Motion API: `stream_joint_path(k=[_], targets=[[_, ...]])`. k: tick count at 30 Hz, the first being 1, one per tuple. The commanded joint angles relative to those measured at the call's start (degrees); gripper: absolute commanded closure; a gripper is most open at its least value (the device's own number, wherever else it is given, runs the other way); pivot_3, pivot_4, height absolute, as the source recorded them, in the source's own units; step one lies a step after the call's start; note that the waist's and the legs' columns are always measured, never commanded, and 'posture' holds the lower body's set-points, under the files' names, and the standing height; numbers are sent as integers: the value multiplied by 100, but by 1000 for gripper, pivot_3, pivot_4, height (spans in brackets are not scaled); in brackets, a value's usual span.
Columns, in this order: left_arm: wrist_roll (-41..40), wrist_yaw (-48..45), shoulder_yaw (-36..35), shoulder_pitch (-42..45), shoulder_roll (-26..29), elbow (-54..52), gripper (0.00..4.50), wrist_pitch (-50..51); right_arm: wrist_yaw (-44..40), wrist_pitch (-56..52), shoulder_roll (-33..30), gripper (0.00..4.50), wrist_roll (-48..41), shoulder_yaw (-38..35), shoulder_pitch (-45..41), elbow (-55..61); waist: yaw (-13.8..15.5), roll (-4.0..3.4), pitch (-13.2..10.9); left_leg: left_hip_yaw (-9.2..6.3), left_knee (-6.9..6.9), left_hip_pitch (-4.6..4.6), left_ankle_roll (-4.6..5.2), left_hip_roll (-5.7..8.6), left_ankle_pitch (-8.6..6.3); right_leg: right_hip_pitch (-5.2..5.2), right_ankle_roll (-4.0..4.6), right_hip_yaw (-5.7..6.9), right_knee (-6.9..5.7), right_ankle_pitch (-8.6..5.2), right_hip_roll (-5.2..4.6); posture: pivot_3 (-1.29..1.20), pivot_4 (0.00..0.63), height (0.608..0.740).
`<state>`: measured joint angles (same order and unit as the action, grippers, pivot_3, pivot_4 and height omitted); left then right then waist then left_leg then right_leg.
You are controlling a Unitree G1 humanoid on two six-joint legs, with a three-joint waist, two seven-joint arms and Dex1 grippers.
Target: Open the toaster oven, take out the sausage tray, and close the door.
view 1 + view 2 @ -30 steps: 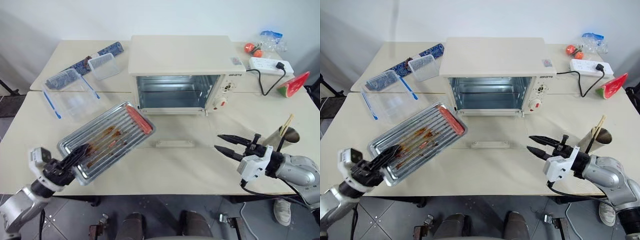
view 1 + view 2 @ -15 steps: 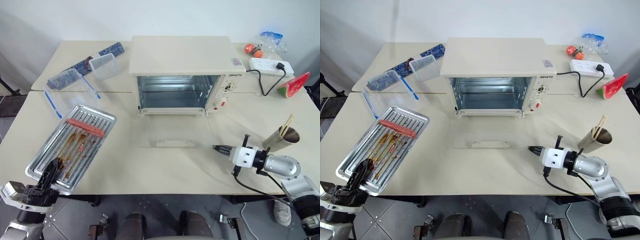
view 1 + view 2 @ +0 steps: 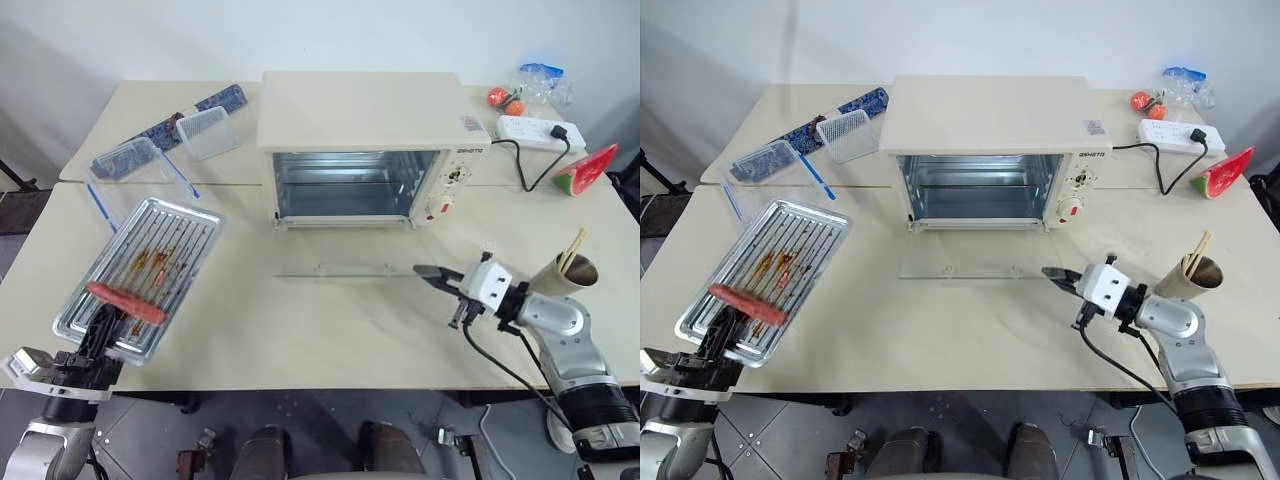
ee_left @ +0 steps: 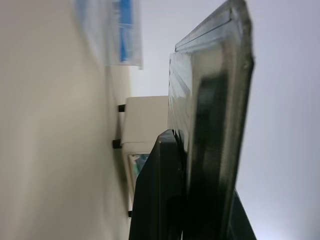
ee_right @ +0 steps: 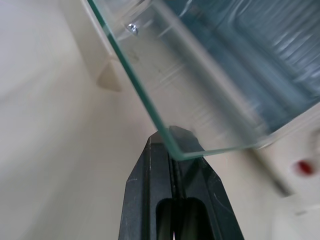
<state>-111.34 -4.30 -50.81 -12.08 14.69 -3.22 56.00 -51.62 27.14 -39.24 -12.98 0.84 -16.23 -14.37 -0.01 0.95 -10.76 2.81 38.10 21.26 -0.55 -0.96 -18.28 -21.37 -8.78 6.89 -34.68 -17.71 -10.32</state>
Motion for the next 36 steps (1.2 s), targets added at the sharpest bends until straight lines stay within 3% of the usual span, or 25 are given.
stream_joint_path(k=[1,6,16,20,27,29,32,36], targets=[[-166,-29,-173,-16,259,98,4500,113,144,-188,-79,4468,-295,-410,196,744,5,1,0,1,0,1,-1,-1,-1,0,0,1,0,0,0,0,150,740],[-166,-28,-250,115,653,449,4500,243,630,-1070,-111,4468,-691,-956,-216,1429,5,0,0,-7,1,-1,1,0,-2,-4,0,-7,3,0,-1,0,150,740],[-166,-10,215,309,1150,572,4500,840,510,-1999,-3,4468,-904,-948,-709,1479,16,0,0,2,-7,4,5,0,-13,-10,-1,-6,2,1,1,0,150,740],[-166,-46,786,526,1586,607,4500,1261,-67,-2471,-242,4468,-1361,-1095,-75,1963,76,0,0,5,-6,7,5,1,-13,-9,-1,-2,2,1,2,0,150,740],[-41,-14,2222,1584,2398,1176,4500,1723,-1038,-2217,-694,4468,-1662,-1789,1458,2309,120,-1,-1,21,-6,4,7,2,-15,-7,-2,-12,12,1,3,0,150,740],[61,44,2988,2375,2366,1435,4500,1947,-1349,-2303,-750,4468,-1930,-2156,2205,2648,187,-7,-4,24,-10,0,7,1,-15,-11,-2,-16,9,1,4,0,150,740],[395,-15,3601,3121,2253,1803,4500,2133,-1576,-2702,-750,4468,-2512,-2406,2887,3219,210,-7,-4,22,-9,3,6,1,-14,-10,-2,-13,8,1,8,0,150,740],[1085,-281,4210,3950,1951,2333,4500,2459,-1269,-3397,-640,3524,-3137,-2711,3507,3993,145,-5,-3,30,-8,0,6,2,-15,-8,-6,-21,9,3,8,0,150,740]])
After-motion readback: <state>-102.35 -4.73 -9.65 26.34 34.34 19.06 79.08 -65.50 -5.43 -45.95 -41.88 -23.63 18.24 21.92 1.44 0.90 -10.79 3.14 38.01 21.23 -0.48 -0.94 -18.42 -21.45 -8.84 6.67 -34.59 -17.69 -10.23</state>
